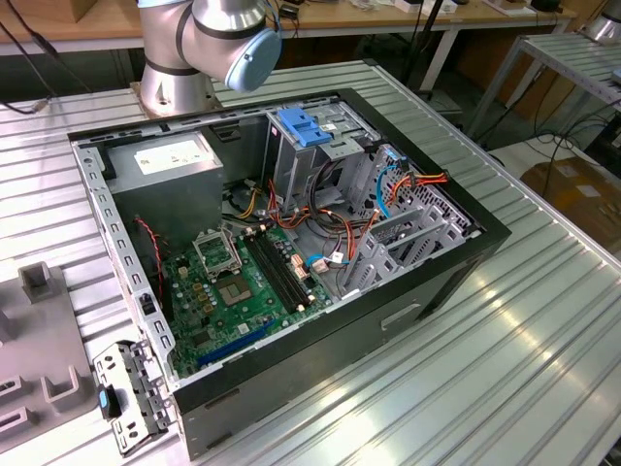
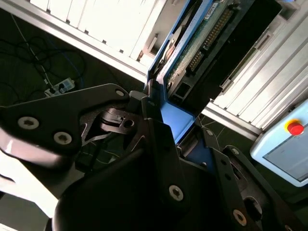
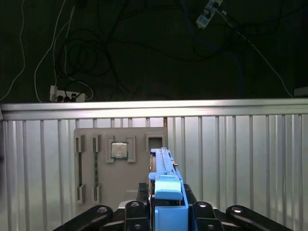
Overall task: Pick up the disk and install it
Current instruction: 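Pick up the disk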
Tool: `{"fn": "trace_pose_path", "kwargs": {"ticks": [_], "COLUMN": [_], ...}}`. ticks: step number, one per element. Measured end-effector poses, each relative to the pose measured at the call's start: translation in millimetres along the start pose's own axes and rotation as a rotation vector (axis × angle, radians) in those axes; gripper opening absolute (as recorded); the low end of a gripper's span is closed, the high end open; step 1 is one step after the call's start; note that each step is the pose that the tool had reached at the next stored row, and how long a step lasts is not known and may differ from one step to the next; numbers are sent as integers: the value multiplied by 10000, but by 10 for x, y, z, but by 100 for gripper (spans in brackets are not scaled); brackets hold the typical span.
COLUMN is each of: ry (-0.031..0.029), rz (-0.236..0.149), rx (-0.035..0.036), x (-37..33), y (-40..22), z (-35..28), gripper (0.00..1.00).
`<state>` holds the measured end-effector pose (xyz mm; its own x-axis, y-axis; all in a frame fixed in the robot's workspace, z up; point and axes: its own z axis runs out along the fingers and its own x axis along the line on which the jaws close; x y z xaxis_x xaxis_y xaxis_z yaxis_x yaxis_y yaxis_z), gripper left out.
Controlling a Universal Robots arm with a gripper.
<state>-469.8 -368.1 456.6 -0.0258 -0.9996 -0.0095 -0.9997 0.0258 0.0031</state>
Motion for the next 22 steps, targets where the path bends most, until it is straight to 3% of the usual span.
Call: {"fn": "trace_pose_path", "kwargs": {"ticks": [14, 17, 22], "ry": [0, 0, 0], "rz": [0, 0, 0], "rx": [0, -4, -4], "x": [-2, -3, -4], "y": [1, 0, 1], "z": [-203, -296, -391], "gripper": [37, 37, 37]}}
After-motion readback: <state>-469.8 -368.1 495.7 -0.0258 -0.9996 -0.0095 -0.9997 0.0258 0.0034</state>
